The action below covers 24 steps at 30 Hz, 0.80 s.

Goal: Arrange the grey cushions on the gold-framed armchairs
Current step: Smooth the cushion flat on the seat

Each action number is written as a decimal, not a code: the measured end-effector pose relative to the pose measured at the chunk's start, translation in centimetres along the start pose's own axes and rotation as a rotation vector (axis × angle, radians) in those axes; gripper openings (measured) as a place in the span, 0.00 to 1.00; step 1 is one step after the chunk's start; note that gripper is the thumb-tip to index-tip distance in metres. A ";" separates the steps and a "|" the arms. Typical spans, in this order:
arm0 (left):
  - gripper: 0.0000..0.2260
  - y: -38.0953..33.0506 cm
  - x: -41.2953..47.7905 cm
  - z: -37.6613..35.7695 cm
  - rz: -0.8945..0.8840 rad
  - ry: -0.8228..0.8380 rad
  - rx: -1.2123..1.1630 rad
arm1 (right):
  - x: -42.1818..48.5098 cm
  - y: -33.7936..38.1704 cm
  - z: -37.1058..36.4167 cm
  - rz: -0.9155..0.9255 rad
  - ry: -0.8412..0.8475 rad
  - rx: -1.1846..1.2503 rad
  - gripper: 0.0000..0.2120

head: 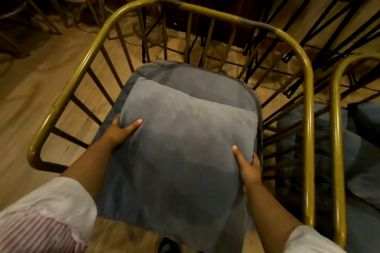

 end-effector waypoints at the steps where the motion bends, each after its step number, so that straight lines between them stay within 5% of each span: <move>1: 0.40 0.4 0.1 -0.4 0.013 0.003 0.003 | 0.2 -0.3 0.0 -0.002 0.008 -0.027 0.38; 11: 0.39 1.3 0.2 -0.1 0.015 -0.044 0.285 | 0.7 0.4 -0.3 0.023 0.012 -0.043 0.35; 17: 0.43 2.8 1.7 -1.1 0.119 -0.021 0.181 | 1.9 0.6 -1.0 0.052 0.017 -0.016 0.36; 24: 0.45 0.1 -1.5 -1.8 0.155 -0.128 0.400 | 1.0 3.8 -0.3 0.132 0.116 -0.287 0.32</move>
Point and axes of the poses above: each hand's wrist, its own x-axis towards the middle knuckle, its own z-axis out of the back of the hand, y = z × x, the point moved 4 cm from there along x, towards the middle knuckle, and after that the axes turned 5 degrees about -y, right-handed, at the moved point
